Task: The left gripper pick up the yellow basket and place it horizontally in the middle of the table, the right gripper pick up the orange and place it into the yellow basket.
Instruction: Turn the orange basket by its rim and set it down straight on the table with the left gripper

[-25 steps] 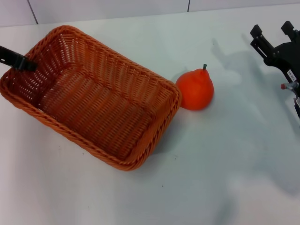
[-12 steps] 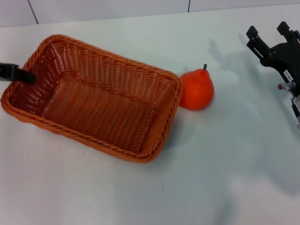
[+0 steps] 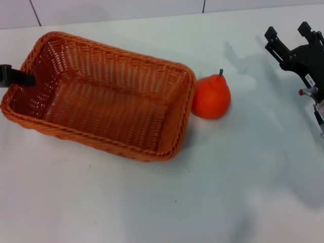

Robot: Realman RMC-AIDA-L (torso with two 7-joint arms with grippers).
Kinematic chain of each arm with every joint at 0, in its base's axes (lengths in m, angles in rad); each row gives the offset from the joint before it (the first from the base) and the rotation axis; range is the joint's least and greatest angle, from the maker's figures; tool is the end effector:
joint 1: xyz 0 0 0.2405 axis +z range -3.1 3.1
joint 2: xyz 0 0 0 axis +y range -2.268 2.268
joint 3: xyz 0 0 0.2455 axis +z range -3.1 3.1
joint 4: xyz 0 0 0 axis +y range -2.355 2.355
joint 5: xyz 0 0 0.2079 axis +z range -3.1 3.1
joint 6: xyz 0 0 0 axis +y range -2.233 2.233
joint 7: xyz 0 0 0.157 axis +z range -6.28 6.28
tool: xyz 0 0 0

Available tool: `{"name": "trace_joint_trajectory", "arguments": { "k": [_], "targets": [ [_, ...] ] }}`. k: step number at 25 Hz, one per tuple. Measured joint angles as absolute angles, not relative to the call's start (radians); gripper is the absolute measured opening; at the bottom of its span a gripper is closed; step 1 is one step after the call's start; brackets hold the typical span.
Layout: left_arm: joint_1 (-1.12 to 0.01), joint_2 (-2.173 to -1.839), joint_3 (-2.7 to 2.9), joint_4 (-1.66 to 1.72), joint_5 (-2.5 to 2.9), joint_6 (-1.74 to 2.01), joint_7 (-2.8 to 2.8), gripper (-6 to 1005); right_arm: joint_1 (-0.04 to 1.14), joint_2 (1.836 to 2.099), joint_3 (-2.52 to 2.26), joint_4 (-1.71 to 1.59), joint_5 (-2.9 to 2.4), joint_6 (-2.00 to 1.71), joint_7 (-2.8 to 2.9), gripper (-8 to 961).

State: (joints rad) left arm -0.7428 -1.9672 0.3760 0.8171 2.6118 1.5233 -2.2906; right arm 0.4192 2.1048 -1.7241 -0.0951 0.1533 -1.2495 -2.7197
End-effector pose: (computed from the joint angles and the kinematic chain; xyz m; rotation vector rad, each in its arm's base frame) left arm -0.2769 0.3864 0.0791 -2.2282 -1.5750 -0.2698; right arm 0.3117 0.3277 -0.0109 -0.6883 -1.7902 -1.4138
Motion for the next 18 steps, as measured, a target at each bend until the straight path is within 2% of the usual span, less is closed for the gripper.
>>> {"name": "trace_joint_trajectory", "arguments": {
  "k": [4, 8, 18],
  "targets": [
    [-0.737, -1.95, 0.355, 0.777, 2.564, 1.537, -2.298, 169, 0.418, 2.105, -1.724, -0.094, 0.153, -1.245, -2.72, 931],
    [-0.72, -1.948, 0.33, 0.762, 2.515, 1.538, -2.303, 169, 0.418, 2.105, -1.724, -0.094, 0.153, -1.238, -2.72, 931],
    [-0.655, -1.985, 0.318, 0.774, 2.425, 1.501, -2.311, 170, 0.419, 2.105, -1.724, -0.099, 0.153, -1.238, -2.72, 931]
  ]
}}
